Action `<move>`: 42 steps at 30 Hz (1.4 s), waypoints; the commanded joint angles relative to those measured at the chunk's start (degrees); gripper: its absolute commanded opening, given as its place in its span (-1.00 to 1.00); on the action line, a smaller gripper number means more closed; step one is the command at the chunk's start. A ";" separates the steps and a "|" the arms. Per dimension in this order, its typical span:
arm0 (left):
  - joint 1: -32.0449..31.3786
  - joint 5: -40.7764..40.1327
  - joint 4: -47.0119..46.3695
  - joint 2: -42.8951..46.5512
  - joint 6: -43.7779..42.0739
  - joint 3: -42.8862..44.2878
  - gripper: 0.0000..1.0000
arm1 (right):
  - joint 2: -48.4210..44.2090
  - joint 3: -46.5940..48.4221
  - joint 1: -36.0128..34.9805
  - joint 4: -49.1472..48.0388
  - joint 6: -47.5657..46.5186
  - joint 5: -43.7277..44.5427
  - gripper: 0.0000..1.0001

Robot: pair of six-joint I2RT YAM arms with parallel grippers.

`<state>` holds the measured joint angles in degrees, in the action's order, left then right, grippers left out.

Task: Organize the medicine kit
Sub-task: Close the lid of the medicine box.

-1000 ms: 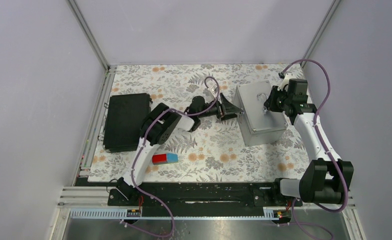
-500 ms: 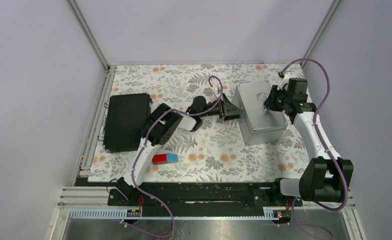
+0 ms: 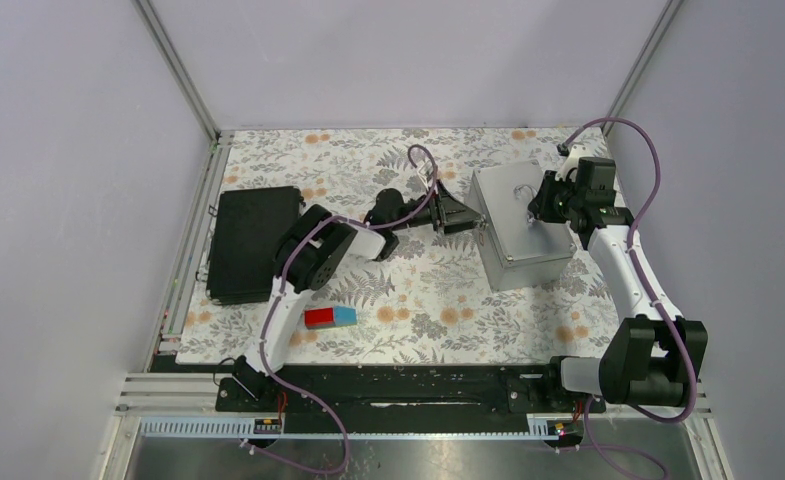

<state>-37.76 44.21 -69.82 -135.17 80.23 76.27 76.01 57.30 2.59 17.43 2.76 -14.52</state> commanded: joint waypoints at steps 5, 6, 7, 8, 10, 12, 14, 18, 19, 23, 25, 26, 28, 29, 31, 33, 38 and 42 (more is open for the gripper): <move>-1.15 -0.77 -10.00 3.40 2.35 4.78 0.59 | 5.48 -6.56 -1.10 15.80 -2.50 0.72 -0.88; -1.27 -0.77 -10.06 2.81 2.82 5.43 0.59 | 5.47 -6.58 -1.10 15.79 -2.50 0.72 -0.88; -1.43 -0.71 -10.03 2.41 2.91 5.85 0.59 | 5.54 -6.52 -1.10 15.87 -2.50 0.72 -0.88; -1.51 -0.70 -9.99 2.12 2.84 5.98 0.59 | 5.49 -6.50 -1.08 15.85 -2.50 0.87 -0.88; -1.57 -0.70 -9.82 2.11 2.79 5.96 0.59 | 5.58 -6.35 -1.08 15.81 -2.50 0.97 -0.87; -1.46 -0.68 -9.66 2.22 2.62 5.55 0.59 | 5.58 -6.36 -1.05 15.75 -2.50 0.96 -0.87; -1.37 -0.78 -9.59 2.70 2.30 4.92 0.60 | 5.69 -6.52 -1.03 15.63 -2.50 0.76 -0.86; -0.29 -0.68 -9.01 5.33 1.49 3.21 0.67 | 5.77 -6.58 -1.10 15.62 -2.50 0.64 -0.84; 0.17 -0.89 -8.87 6.17 1.30 2.54 0.68 | 5.76 -6.56 -1.08 15.46 -2.50 0.58 -0.82; 1.47 -3.34 -6.78 9.34 -0.36 -1.69 0.70 | 5.92 -6.63 -1.08 15.02 -2.33 0.34 -0.76; 1.63 -3.90 -5.13 9.70 -1.43 -3.58 0.70 | 6.07 -6.48 -1.09 14.91 -2.37 0.37 -0.75; 1.63 -3.69 -4.84 9.49 -1.86 -4.00 0.70 | 6.06 -6.50 -1.10 14.88 -2.39 0.46 -0.75; 1.45 -3.23 -4.92 8.89 -1.75 -4.29 0.67 | 6.12 -6.38 -1.10 14.89 -2.41 0.48 -0.75; 1.38 -2.98 -4.91 8.71 -1.81 -4.22 0.66 | 6.13 -6.48 -1.10 14.92 -2.37 0.39 -0.74; 1.05 -2.76 -4.80 8.20 -1.84 -3.75 0.64 | 6.11 -6.53 -1.10 14.93 -2.41 0.43 -0.74; 0.66 -2.85 -4.51 7.64 -1.83 -3.08 0.63 | 6.00 -6.52 -1.09 14.96 -2.41 0.45 -0.74; -0.03 -3.04 -3.68 6.06 -1.65 -0.84 0.63 | 5.76 -6.67 -1.10 15.00 -2.41 0.55 -0.74; -0.72 -3.43 -2.88 4.79 -1.89 0.07 0.62 | 5.67 -6.72 -1.10 15.06 -2.41 0.64 -0.74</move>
<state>-37.85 42.00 -71.24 -129.08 79.57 73.84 76.01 56.75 2.59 16.19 2.74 -14.70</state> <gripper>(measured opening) 0.817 0.239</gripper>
